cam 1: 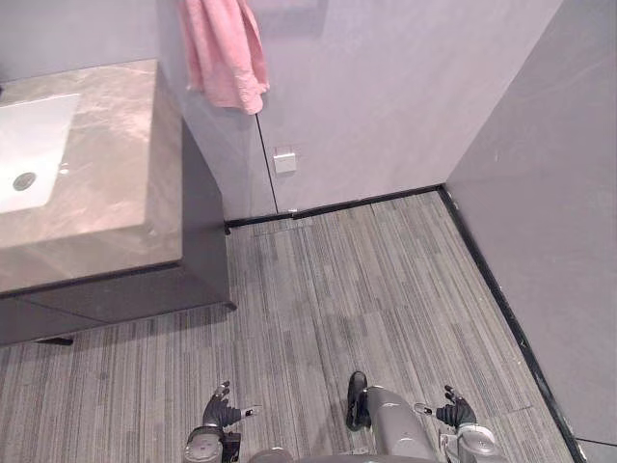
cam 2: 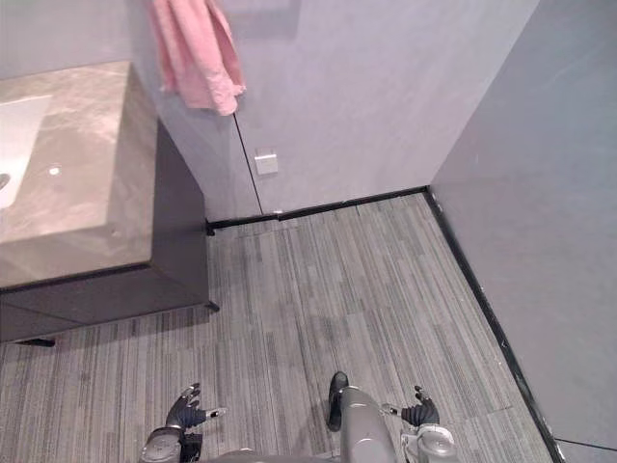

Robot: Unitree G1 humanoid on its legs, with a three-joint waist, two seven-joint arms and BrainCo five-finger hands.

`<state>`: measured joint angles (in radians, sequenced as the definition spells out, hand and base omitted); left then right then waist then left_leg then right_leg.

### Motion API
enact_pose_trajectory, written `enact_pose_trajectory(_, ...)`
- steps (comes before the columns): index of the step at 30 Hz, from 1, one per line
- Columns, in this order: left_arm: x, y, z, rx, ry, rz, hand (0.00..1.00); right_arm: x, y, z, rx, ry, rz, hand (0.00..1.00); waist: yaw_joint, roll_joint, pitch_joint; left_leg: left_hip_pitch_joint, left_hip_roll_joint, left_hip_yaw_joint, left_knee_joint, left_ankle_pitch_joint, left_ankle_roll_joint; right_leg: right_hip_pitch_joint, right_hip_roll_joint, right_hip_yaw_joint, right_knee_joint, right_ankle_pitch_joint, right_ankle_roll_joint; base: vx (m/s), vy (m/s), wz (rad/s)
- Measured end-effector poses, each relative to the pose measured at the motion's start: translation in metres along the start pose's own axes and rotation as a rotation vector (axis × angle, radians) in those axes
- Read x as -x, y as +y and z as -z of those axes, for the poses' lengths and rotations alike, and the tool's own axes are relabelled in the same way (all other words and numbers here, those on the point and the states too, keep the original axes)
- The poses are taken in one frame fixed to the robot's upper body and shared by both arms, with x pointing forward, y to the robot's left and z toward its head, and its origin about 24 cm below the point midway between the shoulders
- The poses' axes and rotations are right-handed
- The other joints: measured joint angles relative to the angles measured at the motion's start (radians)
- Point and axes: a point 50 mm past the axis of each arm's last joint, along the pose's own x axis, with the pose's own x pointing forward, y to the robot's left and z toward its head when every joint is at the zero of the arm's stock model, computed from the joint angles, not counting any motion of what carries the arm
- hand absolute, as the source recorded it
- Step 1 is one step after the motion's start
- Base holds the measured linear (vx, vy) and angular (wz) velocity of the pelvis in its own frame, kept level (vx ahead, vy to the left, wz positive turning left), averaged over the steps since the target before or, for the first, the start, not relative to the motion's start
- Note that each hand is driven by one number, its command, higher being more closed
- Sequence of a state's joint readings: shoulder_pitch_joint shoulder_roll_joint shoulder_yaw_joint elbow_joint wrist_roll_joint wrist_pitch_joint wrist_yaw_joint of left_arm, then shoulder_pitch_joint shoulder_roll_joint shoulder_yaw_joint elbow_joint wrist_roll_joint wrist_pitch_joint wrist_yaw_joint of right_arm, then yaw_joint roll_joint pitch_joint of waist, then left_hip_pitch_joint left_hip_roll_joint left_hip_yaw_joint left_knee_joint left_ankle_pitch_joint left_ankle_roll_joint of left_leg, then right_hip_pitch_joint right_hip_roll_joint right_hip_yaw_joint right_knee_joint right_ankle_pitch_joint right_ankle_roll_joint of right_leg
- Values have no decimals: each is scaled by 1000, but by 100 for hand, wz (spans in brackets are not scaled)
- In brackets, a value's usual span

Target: Organize washtable

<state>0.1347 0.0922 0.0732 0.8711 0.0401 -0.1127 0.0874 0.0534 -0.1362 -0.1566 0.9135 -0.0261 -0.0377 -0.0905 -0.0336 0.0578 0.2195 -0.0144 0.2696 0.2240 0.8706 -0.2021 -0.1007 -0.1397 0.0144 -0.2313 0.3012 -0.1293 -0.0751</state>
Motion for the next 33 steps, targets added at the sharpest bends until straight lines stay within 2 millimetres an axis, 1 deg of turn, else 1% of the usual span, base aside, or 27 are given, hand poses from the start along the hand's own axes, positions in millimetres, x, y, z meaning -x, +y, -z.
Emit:
enact_pose_trajectory(1,0,-1,0,4,0,2,0,0,2,-1,-8,-7,-2,0,2,-4,3,-16,15,3,57,-1,0,37,2,5,-15,-1,-2,438,-104,-20)
enact_pose_trajectory(2,0,-4,-4,22,-17,5,0,1,4,-6,-32,-36,-5,0,18,-20,13,-66,43,25,146,-5,8,123,-1,23,-52,-6,-9,385,-68,-25)
enact_pose_trajectory(4,-1,-4,-11,24,-48,2,0,2,7,-10,-50,-59,-9,0,32,-38,11,-139,41,30,160,-18,22,178,-14,44,-97,-26,3,378,-4,-24)
enact_pose_trajectory(5,-2,-6,-16,30,-65,6,0,1,5,-13,-60,-71,7,0,40,-31,15,-219,43,31,122,-20,21,220,-22,51,-135,-41,21,308,83,-17)
enact_pose_trajectory(6,-2,-9,-17,37,-66,10,0,1,3,-10,-71,-61,18,0,49,-27,17,-253,32,34,55,-20,21,239,-31,55,-149,-43,23,363,158,-12)
enact_pose_trajectory(8,-3,-10,-22,41,-78,13,0,1,4,-9,-85,-50,21,0,52,-39,23,-274,-17,58,-125,-19,20,273,-69,54,-160,-54,43,279,184,-1)
enact_pose_trajectory(9,-4,-13,-23,39,-81,22,0,1,2,-6,-88,-40,29,0,49,-39,23,-281,-84,59,-362,10,2,304,-101,56,-177,-77,83,330,249,0)
enact_pose_trajectory(10,-3,-14,-22,38,-79,27,0,1,-2,-6,-83,-39,39,0,49,-30,20,-280,-105,47,-461,50,-2,311,-103,59,-184,-86,99,396,322,-17)
enact_pose_trajectory(11,-3,-15,-19,42,-68,27,0,1,-2,-1,-76,-17,39,0,54,-15,10,-275,-129,24,-534,160,88,315,-106,79,-191,-109,138,336,274,-10)
enact_pose_trajectory(13,-7,-7,-28,27,-86,6,0,0,6,-1,-79,-6,18,0,51,-62,6,-290,-184,33,-517,108,107,314,-160,92,-189,-110,138,319,220,11)
enact_pose_trajectory(14,-8,-6,-29,22,-89,6,0,0,6,-2,-79,-8,17,0,52,-70,8,-290,-189,42,-503,88,111,309,-170,101,-176,-109,138,355,228,-3)
enact_pose_trajectory(15,-8,-6,-27,25,-79,4,0,-1,6,-3,-80,-11,17,0,61,-74,6,-282,-196,51,-479,46,120,291,-187,120,-106,-108,141,428,269,-23)
enact_pose_trajectory(16,-8,-6,-25,29,-68,5,0,-1,7,-5,-78,-14,15,0,67,-75,6,-247,-205,62,-485,18,126,239,-204,148,39,-104,148,361,224,-24)
enact_pose_trajectory(17,-8,-5,-24,29,-65,4,0,-1,8,-5,-75,-16,11,0,70,-75,7,-222,-212,68,-495,6,128,199,-212,169,133,-92,169,377,219,-16)
enact_pose_trajectory(18,-8,-4,-23,20,-61,6,0,0,10,-4,-72,-12,4,0,63,-79,5,-165,-225,73,-518,-17,132,137,-231,200,317,-57,234,405,150,0)
enact_pose_trajectory(19,-8,-2,-23,-3,-59,6,0,0,13,-3,-73,-11,-5,0,53,-81,5,-112,-236,66,-532,-35,143,89,-230,210,467,-62,240,487,162,7)
enact_pose_trajectory(20,-8,0,-22,-12,-57,5,0,0,14,-4,-73,-13,-8,0,50,-82,5,-86,-240,66,-538,-43,151,64,-230,208,529,-81,239,487,94,16)
enact_pose_trajectory(21,-8,2,-22,-20,-57,3,0,0,15,-3,-70,-10,-12,0,46,-82,6,-34,-243,65,-553,-51,156,16,-224,194,606,-114,219,399,21,17)
enact_pose_trajectory(23,-9,1,-25,-20,-63,-2,0,1,19,-3,-53,-12,-26,0,42,-79,7,32,-242,50,-595,-52,156,-48,-204,133,598,-149,178,402,-19,19)
enact_pose_trajectory(25,-10,1,-29,-15,-71,-8,0,1,20,-3,-48,-12,-31,0,33,-69,12,87,-219,33,-631,-51,155,-105,-153,94,491,-168,144,366,-84,28)
enact_pose_trajectory(26,-11,0,-30,-12,-73,-7,0,1,19,-3,-55,-14,-30,0,21,-61,15,113,-197,15,-640,-51,155,-137,-114,96,386,-167,138,398,-150,49)
enact_pose_trajectory(27,-10,0,-29,-11,-71,-7,0,0,18,-5,-51,-22,-26,0,10,-55,19,142,-179,-6,-654,-52,149,-159,-80,116,259,-142,134,398,-170,53)
enact_pose_trajectory(28,-10,1,-29,-12,-70,-9,0,1,18,-3,-51,-17,-26,0,5,-59,17,155,-177,-18,-659,-53,133,-161,-66,135,174,-101,133,420,-200,73)
enact_pose_trajectory(29,-10,6,-27,-21,-68,-17,0,4,16,6,-50,6,-22,0,-4,-96,3,172,-193,-49,-662,-65,79,-147,-67,185,7,82,126,434,-227,79)
enact_pose_trajectory(30,-11,-6,-27,2,-55,5,0,5,11,15,-42,41,-9,0,0,-60,3,201,-154,-87,-662,-92,33,-147,-47,167,80,112,83,512,-267,78)
enact_pose_trajectory(32,-9,-17,-26,30,-55,27,0,6,6,19,-68,56,11,0,-6,-46,-6,173,-124,-112,-607,-63,-14,-125,-47,116,85,45,66,425,-274,62)
enact_pose_trajectory(33,-9,-20,-27,39,-57,32,0,6,7,20,-79,56,12,0,-10,-43,-6,151,-113,-119,-563,-60,-20,-116,-49,99,81,38,60,337,-273,77)
